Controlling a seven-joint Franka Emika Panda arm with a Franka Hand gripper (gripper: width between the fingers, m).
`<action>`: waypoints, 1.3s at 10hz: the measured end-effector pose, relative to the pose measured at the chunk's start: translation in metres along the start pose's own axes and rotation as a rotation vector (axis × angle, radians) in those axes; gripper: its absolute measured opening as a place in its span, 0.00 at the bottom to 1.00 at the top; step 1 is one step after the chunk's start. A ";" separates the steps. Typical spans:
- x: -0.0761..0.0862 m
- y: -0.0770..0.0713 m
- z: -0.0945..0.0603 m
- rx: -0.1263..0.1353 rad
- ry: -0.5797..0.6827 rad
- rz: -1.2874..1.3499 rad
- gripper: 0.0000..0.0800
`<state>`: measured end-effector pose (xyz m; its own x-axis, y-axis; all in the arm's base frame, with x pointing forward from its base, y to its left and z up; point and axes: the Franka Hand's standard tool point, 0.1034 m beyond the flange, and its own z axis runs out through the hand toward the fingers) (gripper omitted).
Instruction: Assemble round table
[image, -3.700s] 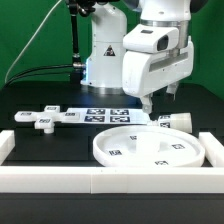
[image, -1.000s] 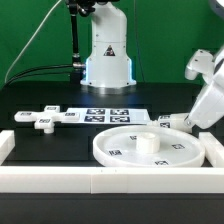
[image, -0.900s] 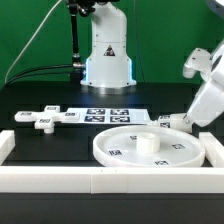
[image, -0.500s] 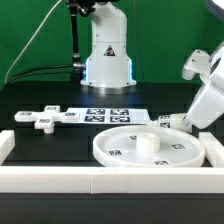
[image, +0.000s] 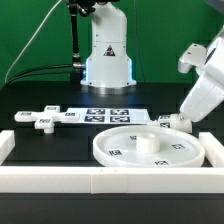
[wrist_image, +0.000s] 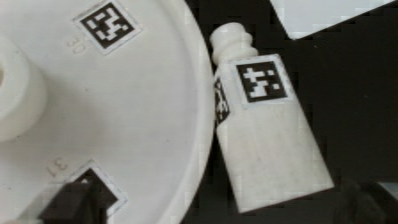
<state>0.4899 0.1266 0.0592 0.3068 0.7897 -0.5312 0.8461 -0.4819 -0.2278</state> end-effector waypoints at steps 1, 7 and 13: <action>-0.001 -0.007 0.003 0.026 -0.053 -0.007 0.81; 0.000 -0.017 0.028 0.078 -0.330 -0.075 0.81; 0.001 -0.014 0.034 0.094 -0.317 -0.070 0.81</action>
Offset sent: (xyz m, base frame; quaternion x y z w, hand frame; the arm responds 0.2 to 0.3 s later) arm 0.0035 -0.0135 -0.0004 -0.0266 -0.1725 -0.0019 0.9846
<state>0.4640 0.1209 0.0342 0.0864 0.6717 -0.7358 0.8118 -0.4756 -0.3388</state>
